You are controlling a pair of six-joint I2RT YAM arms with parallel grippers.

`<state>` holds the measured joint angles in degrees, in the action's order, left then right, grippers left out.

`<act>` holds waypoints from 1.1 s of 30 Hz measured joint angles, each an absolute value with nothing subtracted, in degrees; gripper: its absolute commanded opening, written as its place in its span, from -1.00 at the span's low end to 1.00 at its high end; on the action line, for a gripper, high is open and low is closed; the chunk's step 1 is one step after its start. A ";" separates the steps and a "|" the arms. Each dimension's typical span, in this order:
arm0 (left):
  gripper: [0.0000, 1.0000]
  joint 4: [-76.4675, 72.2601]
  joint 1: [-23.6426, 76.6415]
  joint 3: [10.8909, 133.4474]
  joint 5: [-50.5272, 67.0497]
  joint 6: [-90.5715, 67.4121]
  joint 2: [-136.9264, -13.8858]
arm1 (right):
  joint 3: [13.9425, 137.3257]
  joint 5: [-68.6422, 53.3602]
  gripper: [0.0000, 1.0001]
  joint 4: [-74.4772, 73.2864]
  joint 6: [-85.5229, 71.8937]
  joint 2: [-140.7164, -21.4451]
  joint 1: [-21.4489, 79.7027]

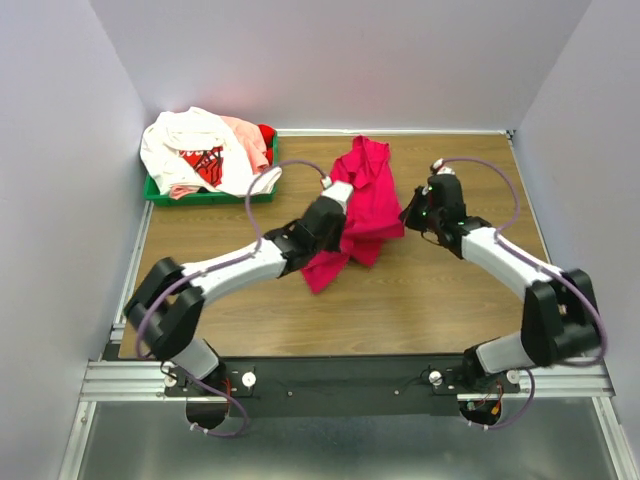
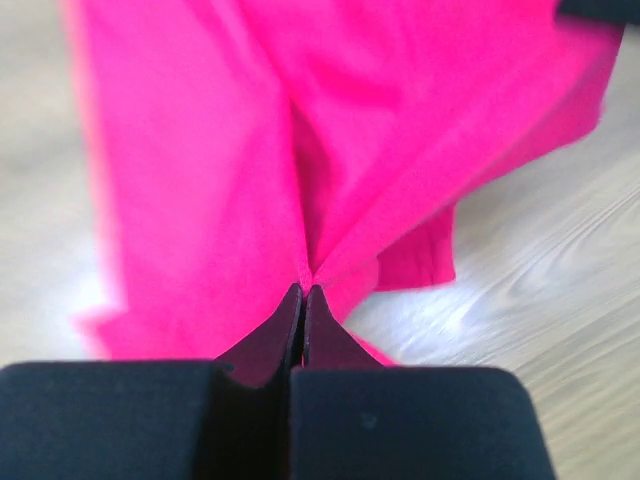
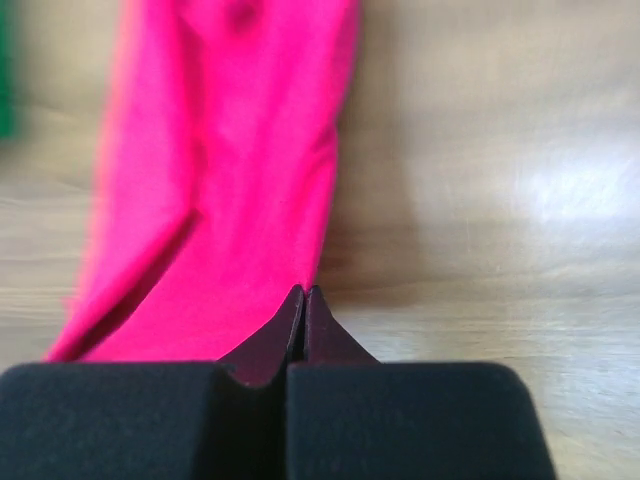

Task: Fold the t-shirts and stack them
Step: Flatten the tshirt out

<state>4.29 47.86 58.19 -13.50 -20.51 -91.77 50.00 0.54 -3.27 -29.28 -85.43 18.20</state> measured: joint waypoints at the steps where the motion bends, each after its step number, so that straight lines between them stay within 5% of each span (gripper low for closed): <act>1: -1.00 4.54 46.92 58.92 -13.43 -20.05 -88.99 | 50.78 0.93 -0.99 -4.21 -28.97 -82.35 18.22; 14: -1.00 -2.72 29.76 58.59 9.67 -16.95 -66.65 | 59.66 12.40 -0.99 -14.74 -25.91 -54.24 18.15; 24: -1.00 -8.58 22.37 56.23 18.24 -17.61 -82.19 | 57.93 18.81 -0.99 -17.74 -25.28 -58.06 18.15; 33: -1.00 -9.15 21.17 75.22 16.36 -16.75 -102.00 | 55.11 21.19 -0.99 -16.80 -26.04 -68.82 18.15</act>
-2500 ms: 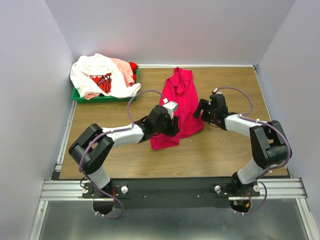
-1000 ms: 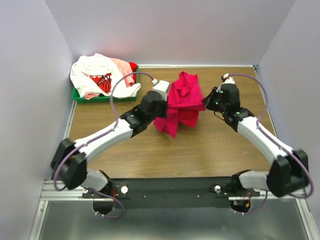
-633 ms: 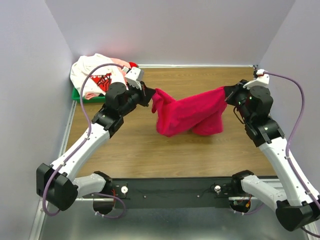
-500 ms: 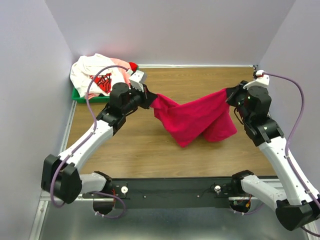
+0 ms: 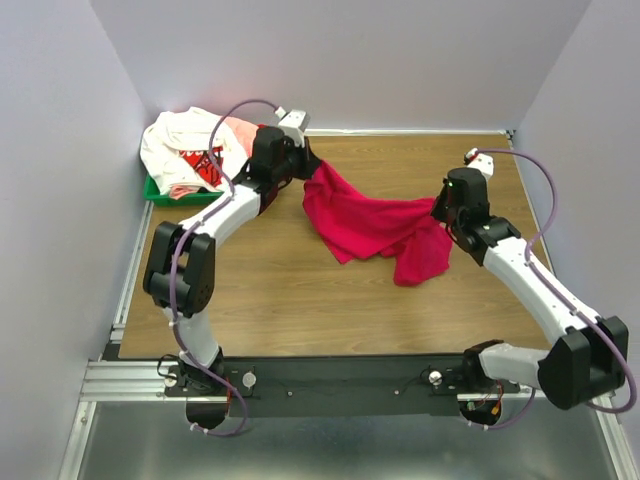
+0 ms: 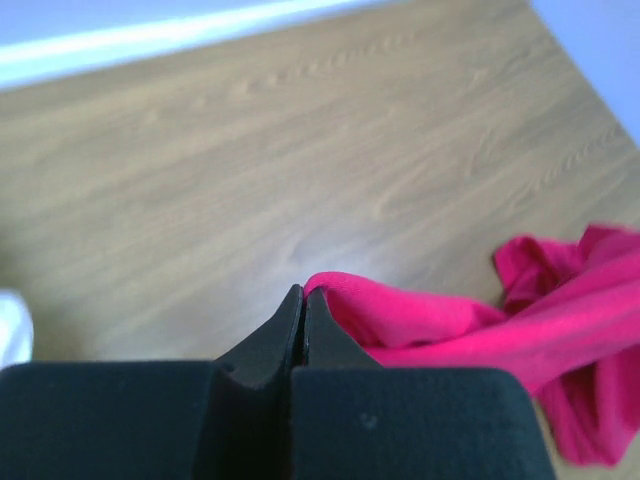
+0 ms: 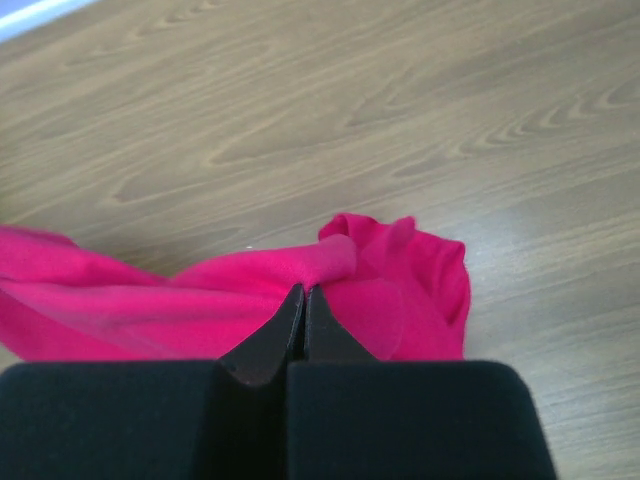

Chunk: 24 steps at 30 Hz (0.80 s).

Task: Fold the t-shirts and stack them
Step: Flatten the tshirt out

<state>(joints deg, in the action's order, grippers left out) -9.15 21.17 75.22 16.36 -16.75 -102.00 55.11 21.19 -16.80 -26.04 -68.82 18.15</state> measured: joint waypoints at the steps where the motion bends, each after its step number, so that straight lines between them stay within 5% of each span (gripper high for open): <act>1: -0.91 -9.41 21.21 77.82 16.23 -16.71 -103.57 | 55.11 21.85 -0.99 -16.69 -26.13 -69.91 18.15; 4: -0.29 -9.78 21.23 85.36 15.73 -16.43 -108.42 | 55.11 23.92 -0.99 -15.68 -26.70 -73.14 18.15; 7: 0.06 -9.76 21.34 90.76 14.61 -16.12 -112.95 | 55.13 25.32 -0.99 -14.68 -27.22 -76.53 18.15; 12: 0.19 -9.39 22.96 82.87 8.34 -15.42 -110.30 | 55.22 26.17 -0.88 -13.93 -27.90 -81.84 18.15; 18: 0.17 -9.50 28.53 62.28 1.21 -15.79 -98.85 | 55.33 25.87 -0.26 -13.30 -28.80 -84.64 18.15; 24: 0.15 -8.80 31.55 54.43 -1.17 -16.29 -98.04 | 55.27 24.58 0.28 -12.91 -29.56 -84.49 18.15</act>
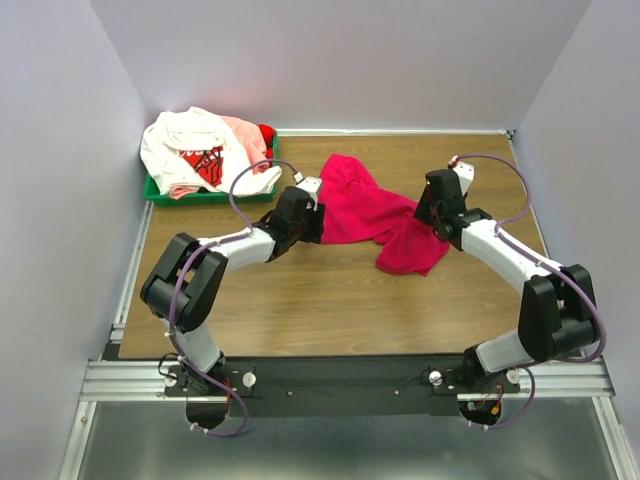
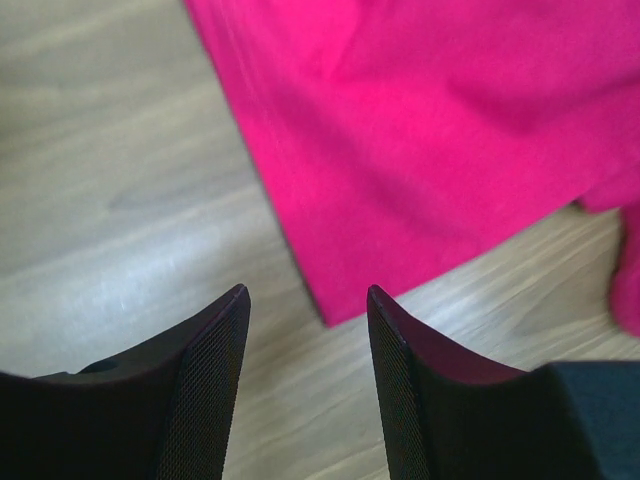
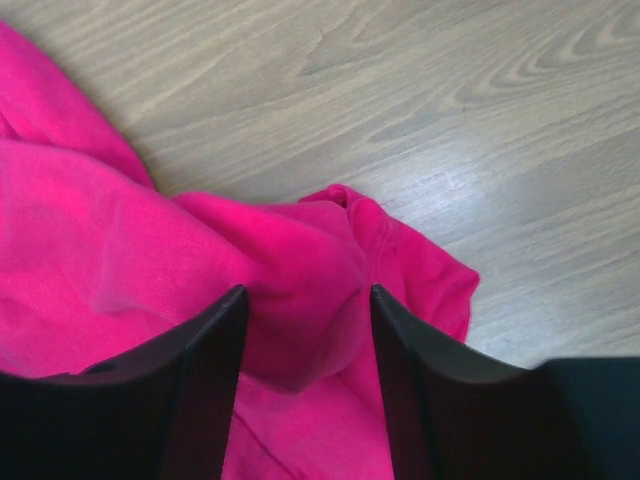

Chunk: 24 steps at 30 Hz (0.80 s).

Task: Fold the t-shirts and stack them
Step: Flatten the tshirt out

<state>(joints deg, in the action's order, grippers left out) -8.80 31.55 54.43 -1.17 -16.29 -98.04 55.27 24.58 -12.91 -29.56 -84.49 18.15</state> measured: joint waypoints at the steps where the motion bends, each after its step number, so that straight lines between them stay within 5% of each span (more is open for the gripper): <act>1: 0.15 -8.34 31.66 54.17 -1.54 -16.36 -98.48 | 55.13 24.34 0.31 -12.84 -29.52 -84.27 18.15; 18: 0.15 -7.09 35.29 56.82 -3.75 -17.23 -104.92 | 51.05 22.98 0.47 -12.49 -29.52 -77.06 18.15; 21: -0.03 -7.07 35.51 56.99 -4.45 -17.43 -105.45 | 50.50 22.98 0.48 -12.51 -29.50 -76.53 18.15; 24: -0.58 -6.98 35.51 57.23 -5.82 -17.61 -105.86 | 49.95 22.98 0.50 -12.51 -29.50 -75.18 18.15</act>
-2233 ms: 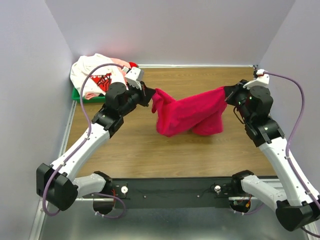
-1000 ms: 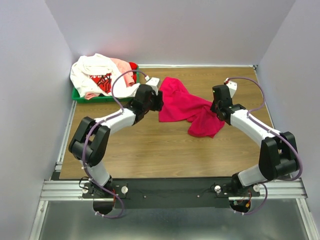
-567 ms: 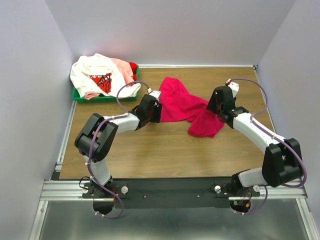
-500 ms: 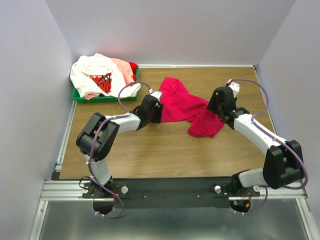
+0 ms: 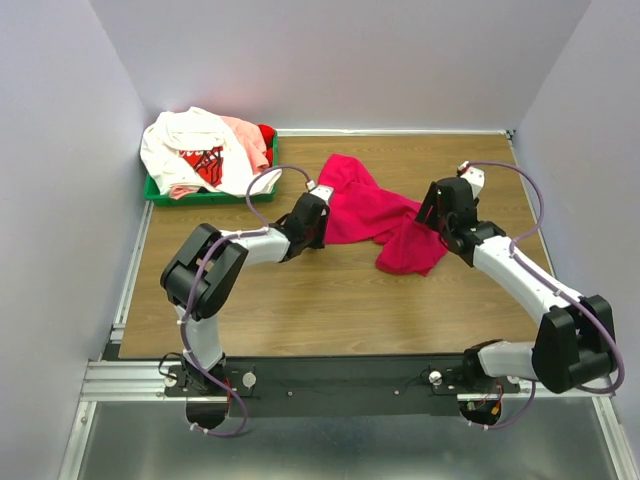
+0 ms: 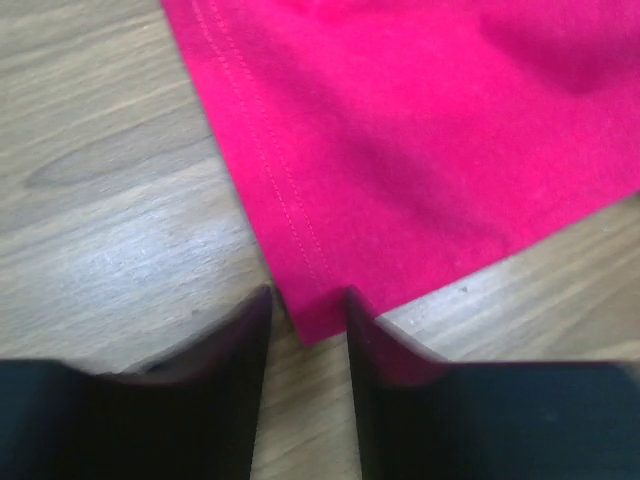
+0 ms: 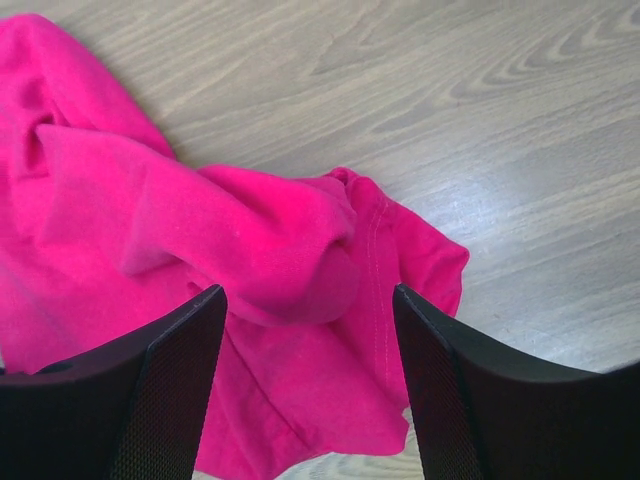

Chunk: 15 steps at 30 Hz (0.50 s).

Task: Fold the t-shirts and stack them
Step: Flatten the tshirt out

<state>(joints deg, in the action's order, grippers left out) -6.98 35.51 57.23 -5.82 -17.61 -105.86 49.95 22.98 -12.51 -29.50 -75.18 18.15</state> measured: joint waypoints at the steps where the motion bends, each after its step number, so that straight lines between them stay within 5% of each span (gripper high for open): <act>1: -0.69 -6.87 35.51 57.32 -6.13 -17.47 -106.00 | 49.93 22.98 0.50 -12.51 -29.50 -74.76 18.15; 3: -1.00 -6.96 35.48 57.43 -6.94 -17.76 -106.21 | 49.84 22.98 0.53 -12.49 -29.50 -73.73 18.15; 15: -1.00 -2.15 30.96 58.26 -7.68 -17.30 -96.14 | 45.82 22.15 0.61 -12.23 -28.86 -69.21 18.13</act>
